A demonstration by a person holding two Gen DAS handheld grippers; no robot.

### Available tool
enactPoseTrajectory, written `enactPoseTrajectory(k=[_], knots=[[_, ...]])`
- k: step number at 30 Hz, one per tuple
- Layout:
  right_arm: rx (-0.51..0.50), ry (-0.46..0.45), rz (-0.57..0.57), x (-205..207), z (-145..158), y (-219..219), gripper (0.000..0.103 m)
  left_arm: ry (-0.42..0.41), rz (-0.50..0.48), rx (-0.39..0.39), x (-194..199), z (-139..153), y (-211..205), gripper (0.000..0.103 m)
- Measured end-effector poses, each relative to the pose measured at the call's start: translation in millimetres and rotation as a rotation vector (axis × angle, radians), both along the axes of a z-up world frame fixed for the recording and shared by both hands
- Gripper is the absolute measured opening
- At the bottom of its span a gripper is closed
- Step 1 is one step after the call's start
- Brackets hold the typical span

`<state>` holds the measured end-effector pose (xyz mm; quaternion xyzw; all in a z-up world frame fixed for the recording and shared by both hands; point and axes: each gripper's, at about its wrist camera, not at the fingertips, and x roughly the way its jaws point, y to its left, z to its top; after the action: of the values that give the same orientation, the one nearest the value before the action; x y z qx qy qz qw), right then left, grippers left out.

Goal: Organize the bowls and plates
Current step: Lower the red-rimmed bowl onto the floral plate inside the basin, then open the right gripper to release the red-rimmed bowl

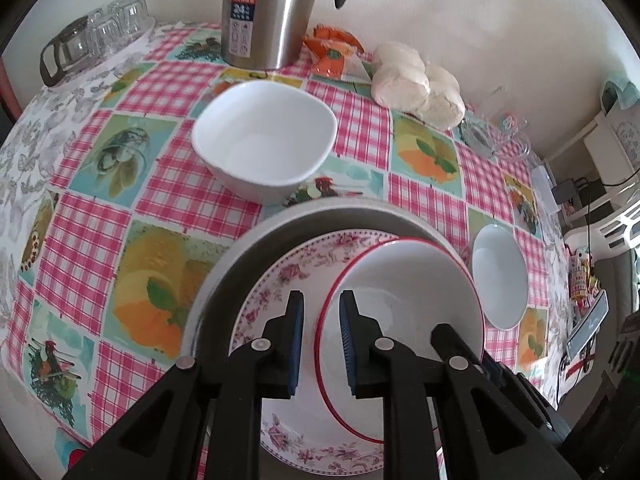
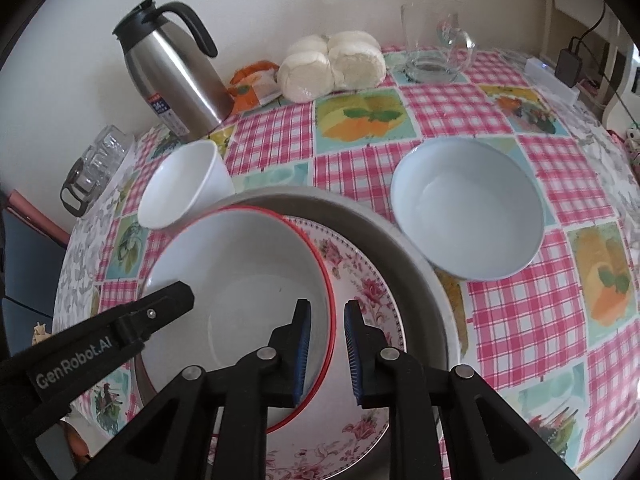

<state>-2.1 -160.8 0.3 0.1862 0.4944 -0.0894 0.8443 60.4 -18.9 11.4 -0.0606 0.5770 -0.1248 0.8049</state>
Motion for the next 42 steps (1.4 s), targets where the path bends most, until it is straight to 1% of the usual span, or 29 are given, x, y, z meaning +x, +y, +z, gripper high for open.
enactPoseTrajectory(k=[6,8,9,11,12,13,15,16,18,20,21,23,24,32,33,34,35,38,40,42], knots=[[-0.024,-0.056,-0.012,-3.2,12.6,-1.5,0.02,-0.047,0.014,-0.007,-0.1,11.5,2.2,0.021],[-0.026,-0.06,-0.01,-2.8,13.5,-1.1,0.026,-0.066,0.018,-0.017,-0.7,16.3,2.5,0.023],[-0.028,-0.062,-0.01,-2.8,13.8,-1.1,0.031,-0.075,0.024,-0.022,-0.9,18.6,3.3,0.025],[-0.038,-0.07,-0.012,-2.8,15.9,-0.5,0.036,-0.088,0.038,-0.016,0.4,21.1,5.5,0.029],[-0.042,-0.075,-0.014,-3.5,16.7,-0.8,0.04,-0.093,0.046,-0.011,0.5,21.9,6.9,0.033],[-0.048,-0.08,-0.017,-3.7,17.7,-1.0,0.047,-0.095,0.059,-0.007,0.5,22.4,9.0,0.038],[-0.059,-0.089,-0.03,-4.7,19.4,-2.0,0.054,-0.09,0.085,-0.01,1.9,22.0,13.8,0.043],[-0.064,-0.094,-0.034,-5.1,20.2,-2.6,0.055,-0.086,0.094,-0.014,2.0,21.6,15.4,0.046],[-0.071,-0.1,-0.04,-5.3,21.3,-3.3,0.058,-0.08,0.108,-0.019,2.0,20.7,19.2,0.048],[-0.076,-0.103,-0.042,-5.4,21.3,-3.9,0.062,-0.078,0.121,-0.007,2.5,19.7,21.1,0.049],[-0.077,-0.104,-0.043,-5.2,21.2,-4.1,0.065,-0.078,0.127,0.0,2.7,19.0,21.6,0.051],[-0.078,-0.104,-0.044,-4.9,20.5,-4.3,0.068,-0.077,0.14,0.014,3.1,17.3,22.9,0.066],[-0.08,-0.104,-0.045,-4.8,20.2,-4.6,0.07,-0.08,0.147,0.02,3.4,17.0,23.9,0.077],[-0.094,-0.119,-0.053,-5.0,19.7,-7.8,0.084,-0.109,0.192,0.082,4.5,15.6,32.1,0.078],[-0.095,-0.121,-0.052,-4.8,19.6,-8.0,0.086,-0.11,0.197,0.09,4.7,15.0,33.1,0.08],[-0.096,-0.123,-0.05,-4.7,19.4,-8.0,0.088,-0.11,0.203,0.097,5.1,14.1,34.3,0.088],[-0.097,-0.124,-0.048,-4.6,19.2,-7.9,0.088,-0.11,0.207,0.1,5.3,13.8,35.2,0.092],[-0.104,-0.129,-0.043,-4.4,19.5,-6.4,0.093,-0.12,0.219,0.101,4.9,15.0,37.4,0.092],[-0.109,-0.132,-0.041,-4.2,19.7,-5.7,0.099,-0.123,0.226,0.103,4.7,15.3,37.6,0.092],[-0.112,-0.136,-0.04,-4.0,19.8,-5.3,0.102,-0.121,0.23,0.104,5.1,15.1,38.4,0.092]])
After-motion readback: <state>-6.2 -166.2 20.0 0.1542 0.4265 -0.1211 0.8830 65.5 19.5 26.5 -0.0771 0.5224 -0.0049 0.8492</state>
